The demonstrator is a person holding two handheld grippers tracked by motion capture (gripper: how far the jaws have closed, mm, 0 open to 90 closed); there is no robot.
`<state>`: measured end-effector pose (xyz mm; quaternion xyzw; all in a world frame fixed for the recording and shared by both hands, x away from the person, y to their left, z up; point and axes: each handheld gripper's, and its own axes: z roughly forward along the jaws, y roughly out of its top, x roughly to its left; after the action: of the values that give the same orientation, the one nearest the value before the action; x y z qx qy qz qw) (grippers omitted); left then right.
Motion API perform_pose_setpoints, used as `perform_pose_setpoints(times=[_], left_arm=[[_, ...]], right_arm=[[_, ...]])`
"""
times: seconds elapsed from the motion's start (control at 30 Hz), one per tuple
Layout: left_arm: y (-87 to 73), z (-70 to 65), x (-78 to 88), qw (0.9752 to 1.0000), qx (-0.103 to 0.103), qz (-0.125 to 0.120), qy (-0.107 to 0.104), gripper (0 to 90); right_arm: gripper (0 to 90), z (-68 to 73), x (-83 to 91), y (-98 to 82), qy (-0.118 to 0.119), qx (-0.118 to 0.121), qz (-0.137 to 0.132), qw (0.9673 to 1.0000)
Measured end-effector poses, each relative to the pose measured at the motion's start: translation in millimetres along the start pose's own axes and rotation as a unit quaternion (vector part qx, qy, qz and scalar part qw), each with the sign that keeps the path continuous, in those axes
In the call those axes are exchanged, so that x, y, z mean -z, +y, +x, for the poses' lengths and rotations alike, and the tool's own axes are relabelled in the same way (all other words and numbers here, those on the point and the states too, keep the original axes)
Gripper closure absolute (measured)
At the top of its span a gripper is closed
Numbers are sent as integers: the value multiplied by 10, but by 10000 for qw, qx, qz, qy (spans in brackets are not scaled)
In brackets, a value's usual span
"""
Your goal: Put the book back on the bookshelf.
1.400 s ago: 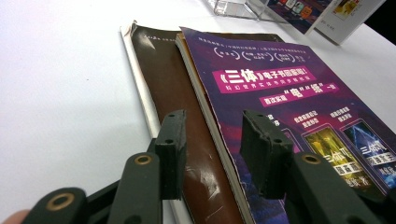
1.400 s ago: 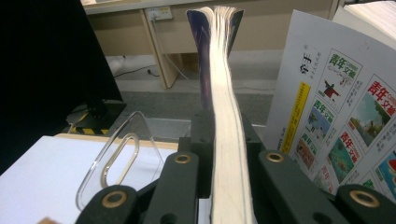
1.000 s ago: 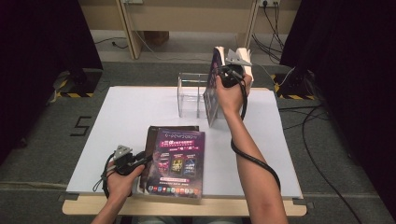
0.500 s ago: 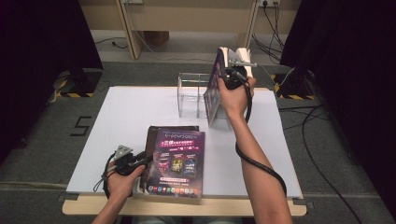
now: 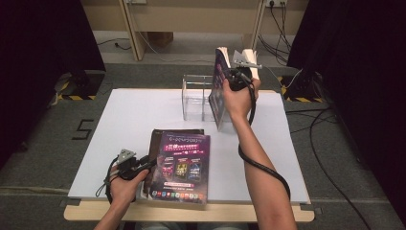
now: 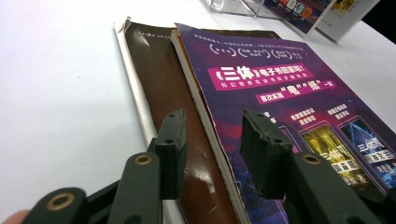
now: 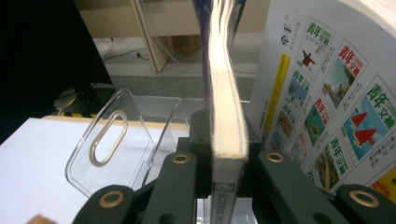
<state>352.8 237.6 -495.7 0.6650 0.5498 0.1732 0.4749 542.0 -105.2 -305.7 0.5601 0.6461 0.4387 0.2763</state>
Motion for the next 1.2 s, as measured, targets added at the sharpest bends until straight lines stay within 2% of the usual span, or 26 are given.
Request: perform_pose_setpoints(times=[0.03, 0.1, 0.27, 0.43, 0.57, 1.2], left_arm=[[0, 0, 0, 10000, 0, 0, 0, 597], [3, -17, 4, 10000, -12, -20, -7, 596], [0, -30, -12, 10000, -36, -1, -5, 593], [1, -38, -10, 10000, -31, -12, 4, 582], [10, -50, -22, 10000, -44, -9, -19, 579], [54, -67, -107, 10000, -48, 0, -39, 558]], right_arm=[[796, 0, 0, 0, 0, 0, 0, 10000], [740, -36, 20, -10, -8, -39, -2, 10000], [663, -57, 100, -67, 129, 1, -24, 9999], [656, -69, 151, -130, 165, -24, 28, 9999], [645, -72, 232, -179, 240, -89, -36, 9997], [632, -117, 432, -368, 351, -77, -9, 9994]])
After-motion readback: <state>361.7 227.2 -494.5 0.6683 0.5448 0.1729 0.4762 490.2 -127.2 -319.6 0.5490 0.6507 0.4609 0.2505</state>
